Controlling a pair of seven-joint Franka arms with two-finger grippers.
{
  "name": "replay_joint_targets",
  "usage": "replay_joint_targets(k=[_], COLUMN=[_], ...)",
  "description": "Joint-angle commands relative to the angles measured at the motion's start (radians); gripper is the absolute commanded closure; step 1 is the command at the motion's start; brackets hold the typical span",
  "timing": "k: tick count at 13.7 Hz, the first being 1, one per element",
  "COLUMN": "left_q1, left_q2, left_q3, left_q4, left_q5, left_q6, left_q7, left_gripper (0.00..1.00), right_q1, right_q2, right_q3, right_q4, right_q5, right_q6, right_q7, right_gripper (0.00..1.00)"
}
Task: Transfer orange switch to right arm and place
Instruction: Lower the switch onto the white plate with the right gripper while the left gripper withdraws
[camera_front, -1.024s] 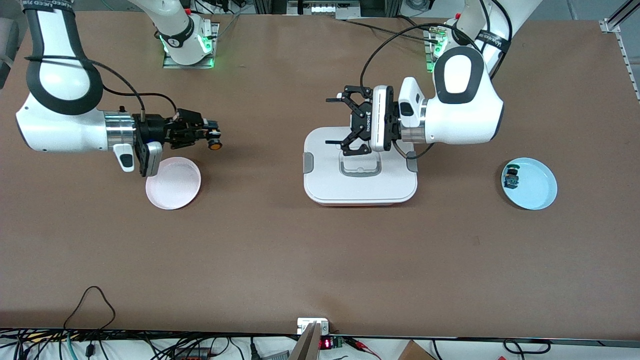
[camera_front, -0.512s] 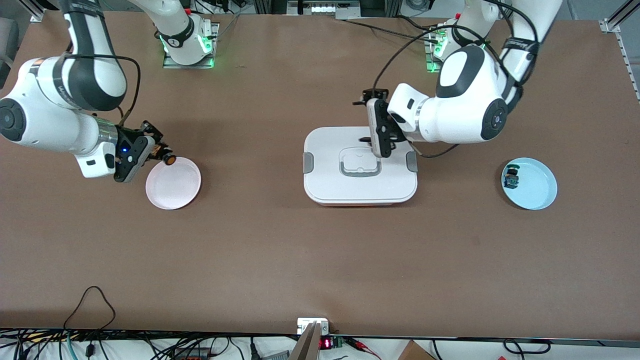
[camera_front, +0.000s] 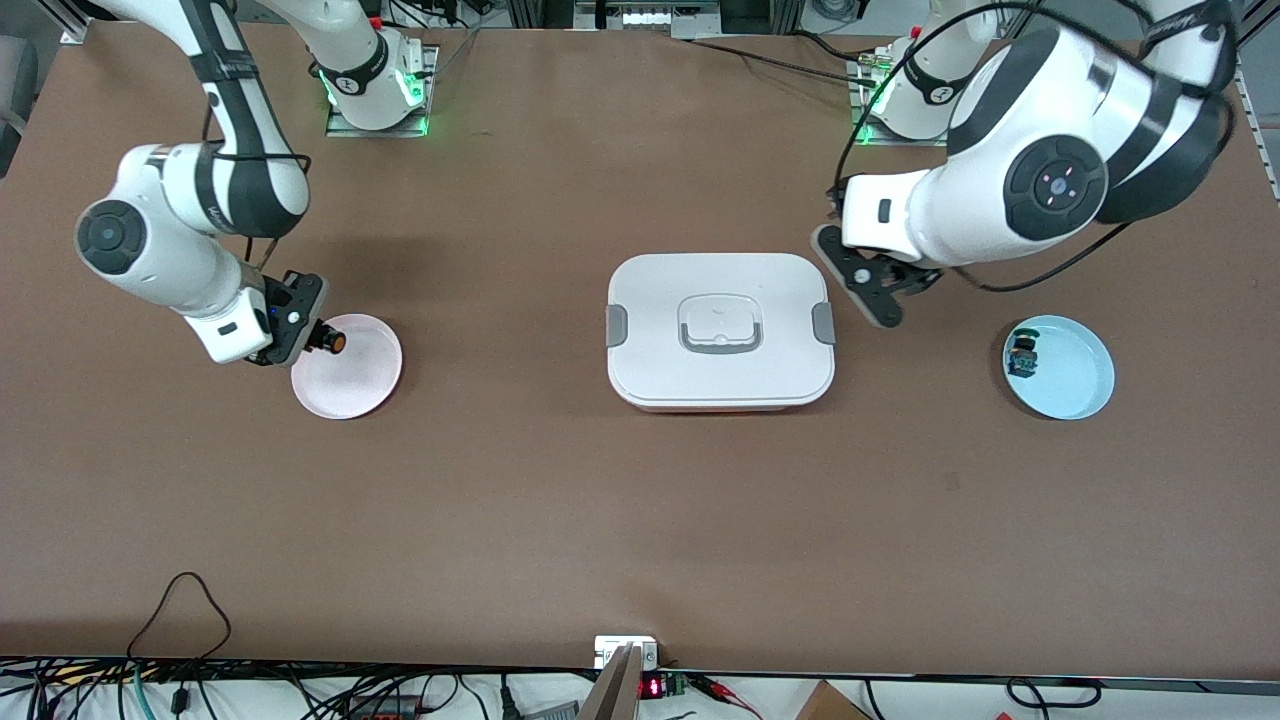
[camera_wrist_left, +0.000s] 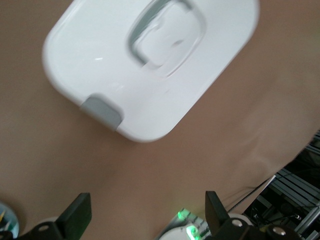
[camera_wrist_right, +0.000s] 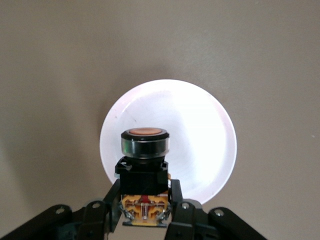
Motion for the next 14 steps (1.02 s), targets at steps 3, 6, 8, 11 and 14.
replay_joint_targets(k=[3,6,8,11,14], left_q1=[-0.005,-0.061,-0.089,-0.151,-0.166], left_q2=[-0.021,-0.13,-0.213,-0.315,-0.33], left_q3=[0.031,0.228,0.328,0.486,0.528], left_q4=[0.073,-0.008,-0.092,-0.221,-0.243], left_q5=[0.249,0.237,0.152,0.108,0.108], left_q6=[-0.099,0.076,0.145,0.3,0.312], left_q7=[-0.236,-0.25,-0.356,-0.416,-0.344], left_gripper=[0.0,0.0,0.0,0.0,0.0], right_q1=[-0.022,-0.024,-0.025,-0.019,-0.022], right_q2=[0.077,0.156,0.199,0.204,0.107], right_q3=[0.004,0.004,0.004,0.004,0.004], right_q4=[-0.066,-0.072,-0.079,-0.079,-0.061], right_q5=[-0.013,-0.009,-0.009,0.001,0.007], right_q6=[0.203,0.298,0.364,0.368,0.256], right_q7=[-0.127,-0.131,-0.135,-0.12,-0.112], right_gripper=[1.0,1.0,1.0,0.01,0.0])
